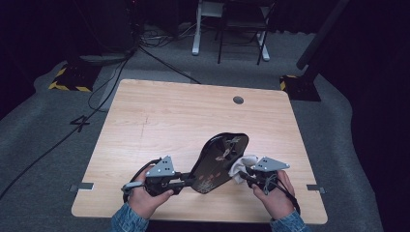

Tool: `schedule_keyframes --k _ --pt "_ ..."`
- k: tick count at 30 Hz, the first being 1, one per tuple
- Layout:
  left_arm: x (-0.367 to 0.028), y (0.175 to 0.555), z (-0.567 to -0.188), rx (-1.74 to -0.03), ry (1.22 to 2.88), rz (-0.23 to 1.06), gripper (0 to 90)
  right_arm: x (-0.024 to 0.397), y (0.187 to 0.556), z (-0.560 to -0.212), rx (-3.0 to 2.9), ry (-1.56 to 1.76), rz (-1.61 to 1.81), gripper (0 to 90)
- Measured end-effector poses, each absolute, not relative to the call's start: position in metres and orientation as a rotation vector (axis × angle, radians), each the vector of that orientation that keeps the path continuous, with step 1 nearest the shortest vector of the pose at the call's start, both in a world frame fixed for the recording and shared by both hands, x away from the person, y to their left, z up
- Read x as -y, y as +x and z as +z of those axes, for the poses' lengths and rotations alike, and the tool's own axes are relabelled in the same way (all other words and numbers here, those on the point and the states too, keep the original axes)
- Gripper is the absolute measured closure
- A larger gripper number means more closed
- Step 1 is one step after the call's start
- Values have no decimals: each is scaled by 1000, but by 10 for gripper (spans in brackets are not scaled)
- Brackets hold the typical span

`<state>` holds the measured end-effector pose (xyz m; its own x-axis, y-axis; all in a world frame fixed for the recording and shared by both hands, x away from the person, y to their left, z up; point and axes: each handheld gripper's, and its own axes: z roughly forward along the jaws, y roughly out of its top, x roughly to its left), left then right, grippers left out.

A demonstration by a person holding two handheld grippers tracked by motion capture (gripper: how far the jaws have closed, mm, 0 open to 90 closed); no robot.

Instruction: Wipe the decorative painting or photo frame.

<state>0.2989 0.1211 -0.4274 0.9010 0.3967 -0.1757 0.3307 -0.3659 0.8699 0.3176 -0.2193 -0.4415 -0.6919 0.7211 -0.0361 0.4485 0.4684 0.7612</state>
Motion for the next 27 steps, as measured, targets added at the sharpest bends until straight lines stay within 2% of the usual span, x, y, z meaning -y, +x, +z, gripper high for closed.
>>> schedule_keyframes --k 15,27 --pt "-120 300 -426 -535 1981 71 773 177 298 -415 -2384 784 1176 752" --pt "-120 300 -426 -534 1977 68 774 170 294 -413 -2383 754 1194 752"
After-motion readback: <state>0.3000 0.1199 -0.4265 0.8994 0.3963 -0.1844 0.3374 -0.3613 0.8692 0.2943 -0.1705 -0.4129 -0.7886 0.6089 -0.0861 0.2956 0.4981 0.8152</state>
